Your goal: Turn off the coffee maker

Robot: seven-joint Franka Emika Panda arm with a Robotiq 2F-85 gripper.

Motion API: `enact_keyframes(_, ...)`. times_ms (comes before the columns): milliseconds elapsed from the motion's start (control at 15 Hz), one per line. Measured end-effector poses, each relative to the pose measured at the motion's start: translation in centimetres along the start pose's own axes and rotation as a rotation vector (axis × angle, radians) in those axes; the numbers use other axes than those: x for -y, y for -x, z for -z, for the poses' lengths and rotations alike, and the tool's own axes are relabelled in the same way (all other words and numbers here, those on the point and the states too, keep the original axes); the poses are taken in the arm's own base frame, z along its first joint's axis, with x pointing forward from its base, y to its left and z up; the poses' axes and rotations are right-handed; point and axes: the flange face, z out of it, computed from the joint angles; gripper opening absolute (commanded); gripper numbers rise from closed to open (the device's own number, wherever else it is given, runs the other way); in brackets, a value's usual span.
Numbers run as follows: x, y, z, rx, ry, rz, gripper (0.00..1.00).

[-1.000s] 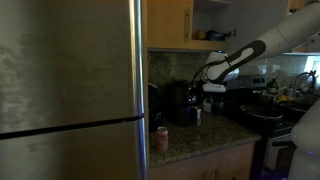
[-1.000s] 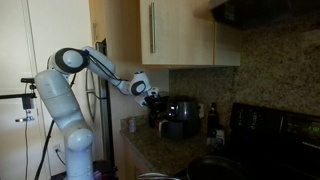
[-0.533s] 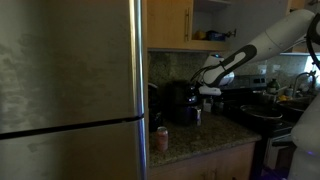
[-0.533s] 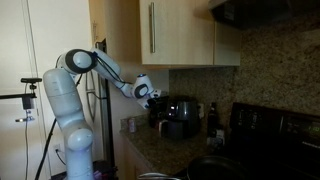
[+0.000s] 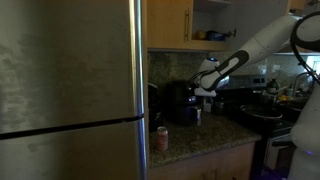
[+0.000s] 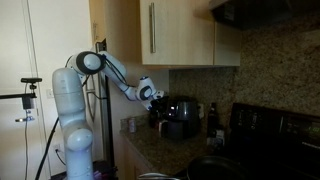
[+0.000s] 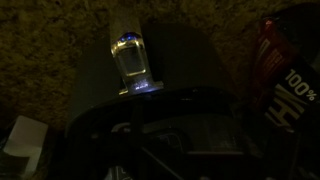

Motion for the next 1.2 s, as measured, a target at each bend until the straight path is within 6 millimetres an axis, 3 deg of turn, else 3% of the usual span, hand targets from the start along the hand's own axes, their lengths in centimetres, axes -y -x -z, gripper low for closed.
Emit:
enact_keyframes(533, 0.4, -0.5, -0.3, -0.021, -0.01, 0.012, 1.0)
enact_keyframes(1200, 0.9, -1.9, -3.0, -0.039, 0.006, 0.012, 1.0)
